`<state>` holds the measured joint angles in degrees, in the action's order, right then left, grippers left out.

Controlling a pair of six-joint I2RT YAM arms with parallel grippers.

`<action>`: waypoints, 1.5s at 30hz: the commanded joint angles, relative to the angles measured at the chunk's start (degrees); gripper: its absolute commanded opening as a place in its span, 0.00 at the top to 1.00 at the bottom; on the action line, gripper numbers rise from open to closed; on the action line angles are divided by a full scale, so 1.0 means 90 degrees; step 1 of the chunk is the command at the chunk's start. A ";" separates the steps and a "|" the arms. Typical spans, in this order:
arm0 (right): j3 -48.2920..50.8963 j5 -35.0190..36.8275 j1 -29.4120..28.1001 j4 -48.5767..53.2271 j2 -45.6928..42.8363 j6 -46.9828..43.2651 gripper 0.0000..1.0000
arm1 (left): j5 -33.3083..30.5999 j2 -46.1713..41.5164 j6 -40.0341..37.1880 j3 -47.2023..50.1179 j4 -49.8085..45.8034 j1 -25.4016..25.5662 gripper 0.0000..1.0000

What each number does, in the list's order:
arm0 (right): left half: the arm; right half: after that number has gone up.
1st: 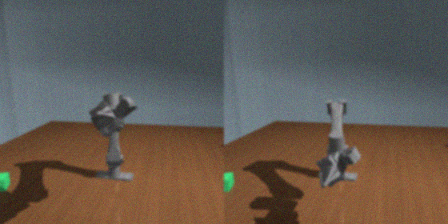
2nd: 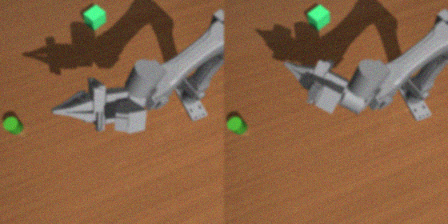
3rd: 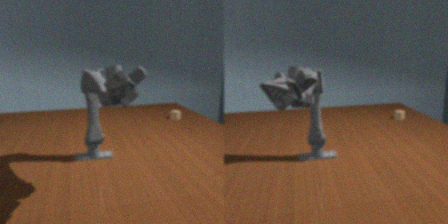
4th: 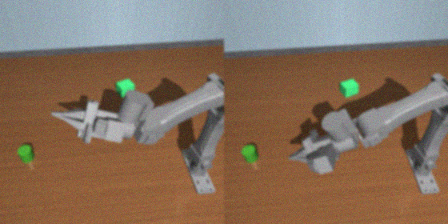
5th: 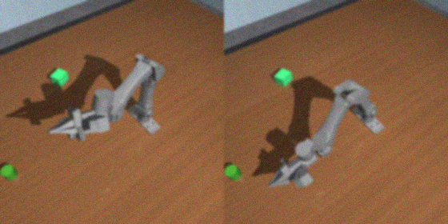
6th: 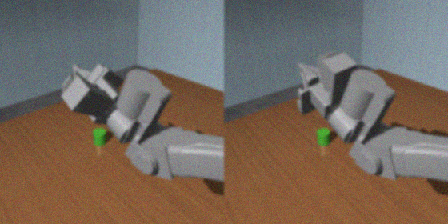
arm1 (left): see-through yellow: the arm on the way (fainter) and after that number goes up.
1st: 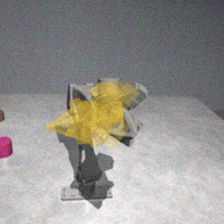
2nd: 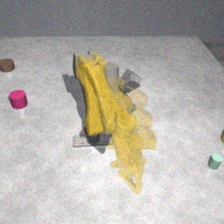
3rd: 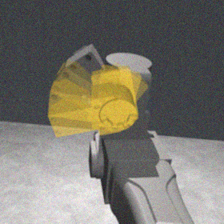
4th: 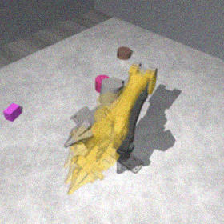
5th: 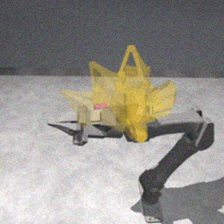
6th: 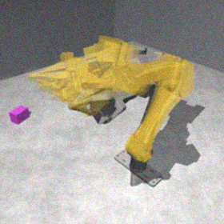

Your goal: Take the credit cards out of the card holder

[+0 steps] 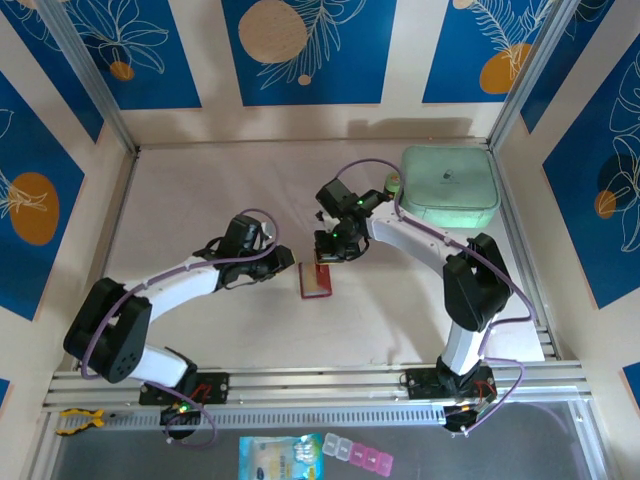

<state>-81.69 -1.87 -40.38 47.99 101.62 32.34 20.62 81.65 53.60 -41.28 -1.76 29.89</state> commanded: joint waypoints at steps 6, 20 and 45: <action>-0.0320 -0.0149 -0.0096 0.0164 0.0165 0.0177 0.94 | 0.0075 0.0039 -0.0351 0.0006 -0.0415 -0.0051 0.75; 0.0781 0.0071 0.0541 0.0021 -0.0091 -0.0048 0.94 | 0.0208 0.0705 -0.0297 0.0138 -0.0102 -0.0038 0.86; 0.1853 0.0754 0.0943 -0.0796 0.0453 -0.0318 0.93 | -0.0041 0.1151 -0.0176 0.0325 -0.0229 0.0040 0.96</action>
<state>-65.43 2.48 -32.16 40.86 103.98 30.72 21.34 91.37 52.03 -39.53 -2.02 30.02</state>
